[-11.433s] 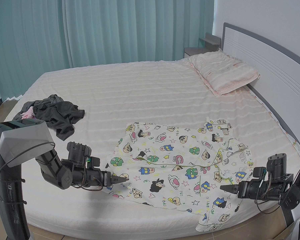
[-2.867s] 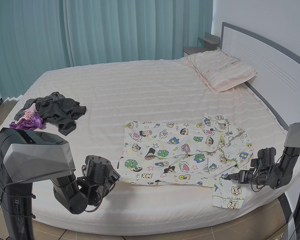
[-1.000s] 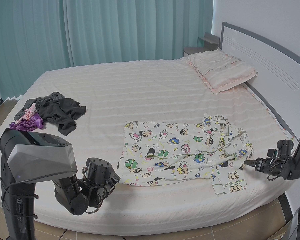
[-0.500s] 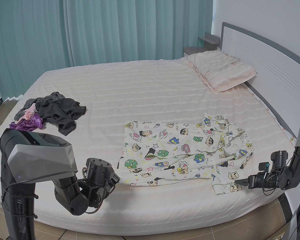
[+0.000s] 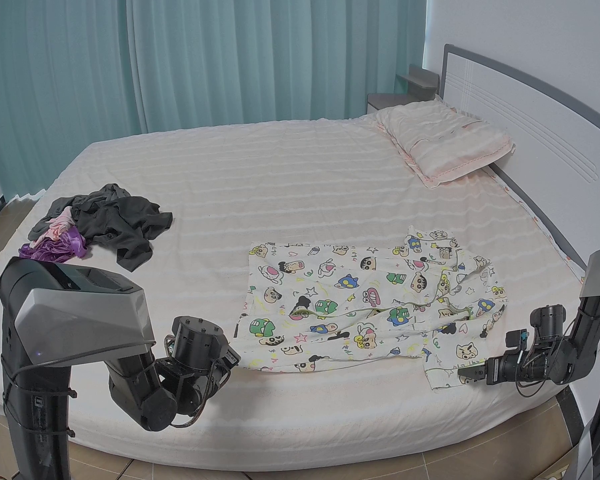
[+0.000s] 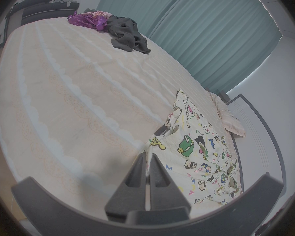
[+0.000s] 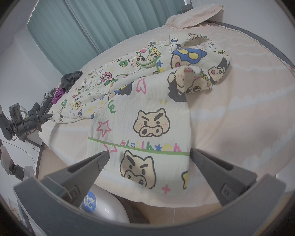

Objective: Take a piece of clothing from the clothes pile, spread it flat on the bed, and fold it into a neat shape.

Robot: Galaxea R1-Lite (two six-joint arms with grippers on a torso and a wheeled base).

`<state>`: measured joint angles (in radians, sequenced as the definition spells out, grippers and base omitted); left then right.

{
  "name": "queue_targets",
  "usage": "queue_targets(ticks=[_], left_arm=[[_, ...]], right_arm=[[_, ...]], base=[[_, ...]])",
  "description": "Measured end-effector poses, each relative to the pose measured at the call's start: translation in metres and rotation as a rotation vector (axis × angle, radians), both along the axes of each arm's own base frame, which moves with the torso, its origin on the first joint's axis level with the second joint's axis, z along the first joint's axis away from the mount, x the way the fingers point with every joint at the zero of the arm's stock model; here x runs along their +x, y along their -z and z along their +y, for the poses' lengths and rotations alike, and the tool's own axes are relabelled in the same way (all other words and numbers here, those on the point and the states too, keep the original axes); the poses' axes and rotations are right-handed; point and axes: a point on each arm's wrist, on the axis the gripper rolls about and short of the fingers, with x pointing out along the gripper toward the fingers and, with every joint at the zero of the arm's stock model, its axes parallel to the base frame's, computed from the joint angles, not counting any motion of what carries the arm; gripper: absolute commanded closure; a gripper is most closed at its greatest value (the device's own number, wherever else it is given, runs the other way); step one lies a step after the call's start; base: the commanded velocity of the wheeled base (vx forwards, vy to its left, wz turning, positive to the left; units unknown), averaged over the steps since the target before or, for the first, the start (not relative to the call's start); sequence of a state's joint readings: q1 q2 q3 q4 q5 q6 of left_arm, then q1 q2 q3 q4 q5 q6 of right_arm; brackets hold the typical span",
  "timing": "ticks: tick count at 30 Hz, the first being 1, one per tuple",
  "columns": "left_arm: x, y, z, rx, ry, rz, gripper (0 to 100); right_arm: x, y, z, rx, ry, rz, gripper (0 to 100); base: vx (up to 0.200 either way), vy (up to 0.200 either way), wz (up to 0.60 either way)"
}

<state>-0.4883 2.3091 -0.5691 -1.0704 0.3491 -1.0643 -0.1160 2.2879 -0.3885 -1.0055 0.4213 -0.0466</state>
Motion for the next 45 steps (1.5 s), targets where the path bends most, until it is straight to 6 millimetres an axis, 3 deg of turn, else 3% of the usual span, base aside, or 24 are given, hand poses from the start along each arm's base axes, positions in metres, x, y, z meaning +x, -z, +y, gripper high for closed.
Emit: queue_targets(ticks=[1, 2, 10, 28, 45], left_arm=[[0.000, 0.000, 0.000, 0.000, 0.000, 0.000, 100], [0.000, 0.000, 0.000, 0.000, 0.000, 0.000, 100], [-0.002, 0.000, 0.000, 0.004, 0.005, 0.003, 100], [-0.024, -0.002, -0.009, 0.138, 0.101, 0.014, 100], [-0.048, 0.004, -0.017, 0.306, 0.189, 0.035, 100]], right_arm=[[0.000, 0.000, 0.000, -0.001, -0.001, 0.000, 0], [0.000, 0.000, 0.000, -0.002, -0.001, 0.000, 100], [-0.003, -0.001, 0.000, -0.015, 0.015, 0.010, 100], [-0.033, -0.026, -0.022, 0.024, 0.076, 0.002, 100], [-0.070, -0.038, -0.028, -0.066, 0.017, 0.007, 100]], base=[[0.000, 0.000, 0.00], [0.000, 0.000, 0.00], [0.000, 0.000, 0.00], [0.000, 0.000, 0.00], [0.000, 0.000, 0.00]])
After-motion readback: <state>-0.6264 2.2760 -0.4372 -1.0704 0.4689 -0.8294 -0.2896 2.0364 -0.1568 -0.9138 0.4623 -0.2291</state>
